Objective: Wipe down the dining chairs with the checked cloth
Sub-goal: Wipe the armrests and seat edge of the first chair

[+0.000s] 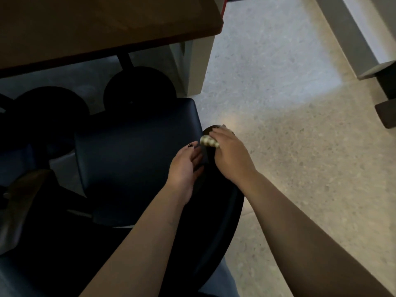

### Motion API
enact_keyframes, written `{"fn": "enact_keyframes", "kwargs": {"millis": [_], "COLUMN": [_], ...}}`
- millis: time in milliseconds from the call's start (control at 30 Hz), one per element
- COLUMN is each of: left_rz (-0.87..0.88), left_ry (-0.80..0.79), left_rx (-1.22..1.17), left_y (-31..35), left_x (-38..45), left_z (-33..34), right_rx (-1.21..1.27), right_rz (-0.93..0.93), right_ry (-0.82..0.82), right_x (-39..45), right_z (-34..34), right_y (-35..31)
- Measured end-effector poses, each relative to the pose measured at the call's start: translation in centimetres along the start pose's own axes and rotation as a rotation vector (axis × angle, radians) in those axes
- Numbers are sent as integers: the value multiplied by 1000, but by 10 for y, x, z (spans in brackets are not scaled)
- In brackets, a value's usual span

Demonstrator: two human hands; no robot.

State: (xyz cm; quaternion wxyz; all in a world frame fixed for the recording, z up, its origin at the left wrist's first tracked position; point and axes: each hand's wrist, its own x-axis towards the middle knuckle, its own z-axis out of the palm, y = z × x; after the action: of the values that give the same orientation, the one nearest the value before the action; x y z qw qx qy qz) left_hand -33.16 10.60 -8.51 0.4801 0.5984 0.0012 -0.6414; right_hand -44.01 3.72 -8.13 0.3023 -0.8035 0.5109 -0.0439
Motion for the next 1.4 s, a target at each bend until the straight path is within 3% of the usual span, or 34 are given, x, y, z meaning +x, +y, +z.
{"fn": "enact_keyframes", "kwargs": {"millis": [200,333,433,567,767,933,1033,1100,1233,1400], "left_rz": [-62,-148,-156,-115,-186,-213,-263,-280,-277,-199], "left_ry": [5,6,91,105,73,-32,-34,-58,-102,-91], "left_rx": [82,85,-16,40,365,641,718,776,793,854], "left_y": [-26,-42,-54,-64,-77,-82,-90,-95,-97,-97], "left_x": [32,45,52,57,44,35,40,46,51,44], "left_z": [3,16,16,0,-17,-36,-49,-54,-56,-56], "right_rx": [-11,153,7,-484,-680,-978,-1141,-1131,-872,-744], "right_rz": [169,247,-6,-520,-326,-485,-723,-615,-259,-327], "right_ry": [-175,-237,-295,-510,-766,-854,-855,-825,-707,-517], "right_x": [77,96,85,69,111,71,36,44,91,52], "right_z": [0,-6,-9,-8,8,8,7,0,-1,0], "right_y": [8,22,22,11,-15,-40,-36,-41,-39,-19]}}
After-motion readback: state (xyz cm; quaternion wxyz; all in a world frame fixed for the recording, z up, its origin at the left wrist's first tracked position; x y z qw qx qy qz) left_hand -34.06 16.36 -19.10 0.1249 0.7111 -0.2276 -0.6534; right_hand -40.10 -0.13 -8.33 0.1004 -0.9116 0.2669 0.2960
